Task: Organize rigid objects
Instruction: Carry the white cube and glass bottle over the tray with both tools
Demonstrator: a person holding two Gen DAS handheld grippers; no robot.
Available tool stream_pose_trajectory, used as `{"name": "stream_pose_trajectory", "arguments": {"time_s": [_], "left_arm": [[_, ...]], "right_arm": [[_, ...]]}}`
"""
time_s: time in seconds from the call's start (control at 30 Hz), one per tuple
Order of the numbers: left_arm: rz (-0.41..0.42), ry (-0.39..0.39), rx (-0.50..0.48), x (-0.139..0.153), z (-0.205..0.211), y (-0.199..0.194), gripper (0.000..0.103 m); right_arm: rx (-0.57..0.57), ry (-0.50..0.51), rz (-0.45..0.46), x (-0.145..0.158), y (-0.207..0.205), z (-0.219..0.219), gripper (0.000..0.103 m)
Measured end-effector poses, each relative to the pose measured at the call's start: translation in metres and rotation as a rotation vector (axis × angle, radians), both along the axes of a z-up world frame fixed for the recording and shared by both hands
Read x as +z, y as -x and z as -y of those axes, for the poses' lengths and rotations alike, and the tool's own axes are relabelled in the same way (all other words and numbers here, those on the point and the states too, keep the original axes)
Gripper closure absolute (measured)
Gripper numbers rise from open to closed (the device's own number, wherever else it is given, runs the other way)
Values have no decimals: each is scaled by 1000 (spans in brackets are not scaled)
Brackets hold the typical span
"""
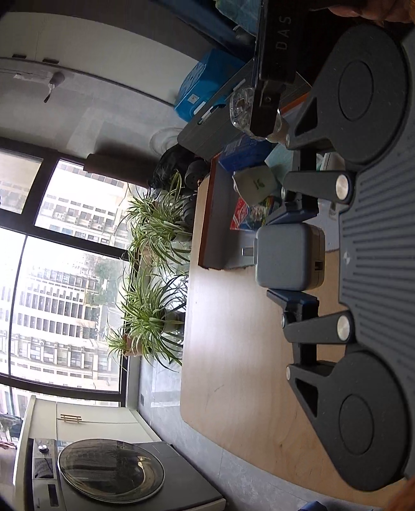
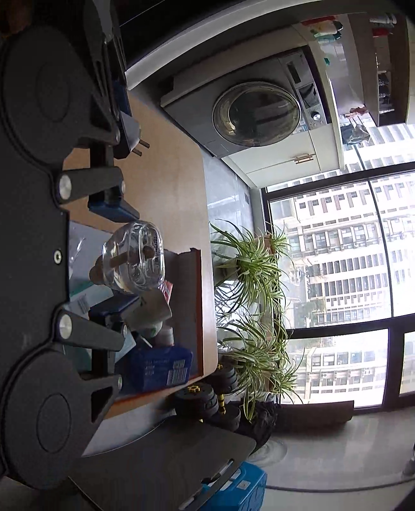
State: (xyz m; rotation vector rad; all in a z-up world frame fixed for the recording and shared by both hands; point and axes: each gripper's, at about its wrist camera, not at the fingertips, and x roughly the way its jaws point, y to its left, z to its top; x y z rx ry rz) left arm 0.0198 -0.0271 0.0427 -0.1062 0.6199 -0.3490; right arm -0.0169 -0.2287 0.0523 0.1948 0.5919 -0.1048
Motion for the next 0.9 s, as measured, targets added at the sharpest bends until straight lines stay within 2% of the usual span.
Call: {"name": "stream_pose_trajectory", "arguments": {"time_s": [0.17,0.43,0.67,0.9], "left_arm": [[14,1,-55,3,27,11,61],[20,-16,-102,0,57,17,61],[19,-29,-120,-1,73,19,61],[18,-41,-111,0,73,21,61]], "right_arm": [[-67,9,13,1,34,23,42],[-126,-7,19,-6,59,46,42],[-123,-15,13,-11,61,50,42],[-109,-18,8,-12,56,47,42]]}}
